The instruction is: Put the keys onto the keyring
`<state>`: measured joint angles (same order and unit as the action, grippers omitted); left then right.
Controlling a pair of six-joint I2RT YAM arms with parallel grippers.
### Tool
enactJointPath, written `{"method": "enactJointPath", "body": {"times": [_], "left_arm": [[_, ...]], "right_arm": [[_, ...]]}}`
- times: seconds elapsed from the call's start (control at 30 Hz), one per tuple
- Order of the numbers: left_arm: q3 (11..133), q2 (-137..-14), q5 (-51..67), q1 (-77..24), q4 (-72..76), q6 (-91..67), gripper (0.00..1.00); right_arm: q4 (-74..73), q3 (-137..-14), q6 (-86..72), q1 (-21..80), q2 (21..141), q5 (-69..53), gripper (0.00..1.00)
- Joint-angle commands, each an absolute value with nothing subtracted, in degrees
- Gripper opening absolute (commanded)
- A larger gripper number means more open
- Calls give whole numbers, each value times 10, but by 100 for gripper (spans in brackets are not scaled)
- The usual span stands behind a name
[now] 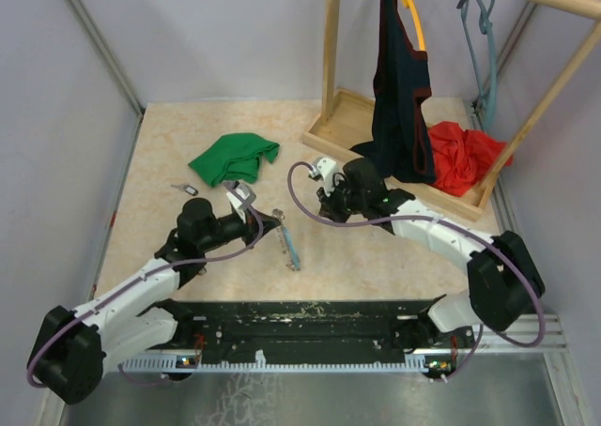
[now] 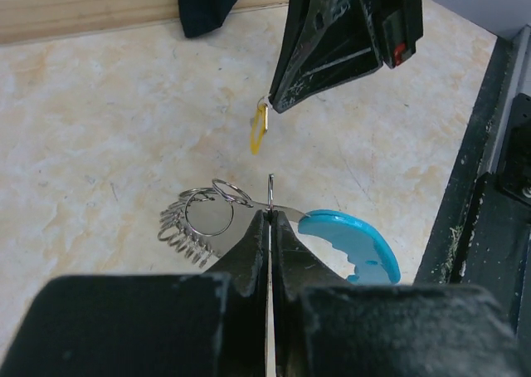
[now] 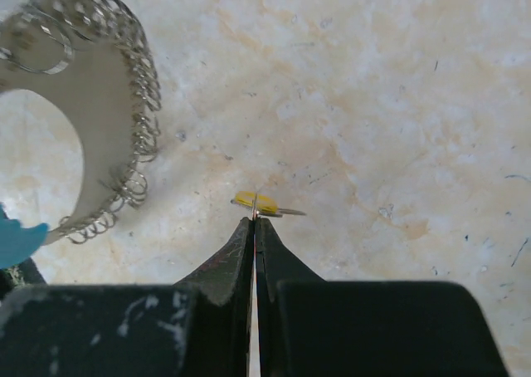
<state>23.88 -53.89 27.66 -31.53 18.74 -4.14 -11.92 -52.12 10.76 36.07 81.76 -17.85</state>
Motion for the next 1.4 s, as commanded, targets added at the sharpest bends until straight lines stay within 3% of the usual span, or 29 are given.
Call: {"method": "enactJointPath", "body": {"times": [0.0, 0.27, 0.7, 1.37], "left_arm": [[233, -564, 350, -320, 289, 19, 0], [254, -623, 445, -320, 325, 101, 0], [255, -641, 512, -320, 354, 127, 0], [270, -645, 523, -320, 346, 123, 0]], "right_arm": [[-94, -520, 110, 361, 757, -220, 0], [-98, -506, 145, 386, 684, -220, 0], [-103, -497, 212, 434, 669, -253, 0], [-135, -517, 242, 453, 664, -292, 0]]}}
